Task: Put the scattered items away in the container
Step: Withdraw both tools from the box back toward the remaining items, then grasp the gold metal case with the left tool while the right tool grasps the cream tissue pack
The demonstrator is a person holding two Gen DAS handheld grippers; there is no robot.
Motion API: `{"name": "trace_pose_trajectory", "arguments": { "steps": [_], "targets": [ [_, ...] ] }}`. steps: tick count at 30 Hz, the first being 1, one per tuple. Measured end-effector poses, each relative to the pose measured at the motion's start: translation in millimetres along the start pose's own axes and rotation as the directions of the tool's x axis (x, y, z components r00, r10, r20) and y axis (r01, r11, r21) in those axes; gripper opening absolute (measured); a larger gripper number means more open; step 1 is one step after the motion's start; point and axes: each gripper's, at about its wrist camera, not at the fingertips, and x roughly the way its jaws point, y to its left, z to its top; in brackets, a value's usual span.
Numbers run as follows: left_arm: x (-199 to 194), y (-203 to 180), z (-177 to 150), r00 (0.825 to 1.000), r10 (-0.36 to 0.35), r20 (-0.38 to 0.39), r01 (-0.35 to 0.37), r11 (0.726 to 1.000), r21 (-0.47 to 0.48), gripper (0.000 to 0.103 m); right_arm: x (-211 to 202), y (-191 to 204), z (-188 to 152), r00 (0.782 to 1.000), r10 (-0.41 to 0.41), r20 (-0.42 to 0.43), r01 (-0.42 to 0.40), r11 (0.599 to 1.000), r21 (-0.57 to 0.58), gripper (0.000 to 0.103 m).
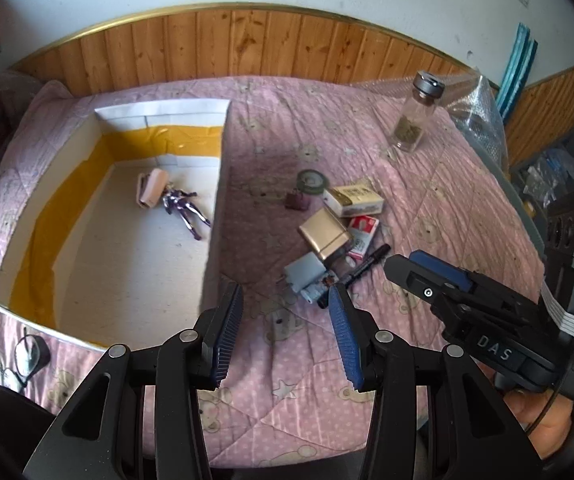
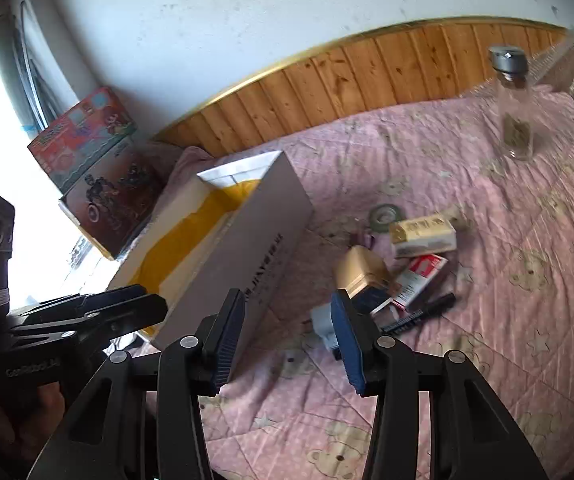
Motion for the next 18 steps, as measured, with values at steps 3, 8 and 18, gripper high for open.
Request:
{"name": "trace_pose_trajectory", "arguments": {
  "steps": [3,8,18],
  "targets": [
    [19.0,-7.8,3.5,0.999,-0.024,-0.042,0.024,1.0,-0.012,0.047,9.3,-23.6,-6.3,0.998,-0.044,-0.039,0.047,0.997,0.068,0.047],
    [52.8,-13.9,19.3,0.989,-0.101,-0.104,0.092,0.992,-0.088,0.047,24.9,-54.6,-12.9,0.993,-0.069,-0.095,0.084,0.982,0.167,0.053],
    [150.5,-13.6,51.3,0.953,-0.205,-0.224,0.134,0.946,-0.296,0.055,50.9,-111.2,-15.5,0.989,0.007,-0.145,0.058,0.897,0.438,0.053]
  ]
}}
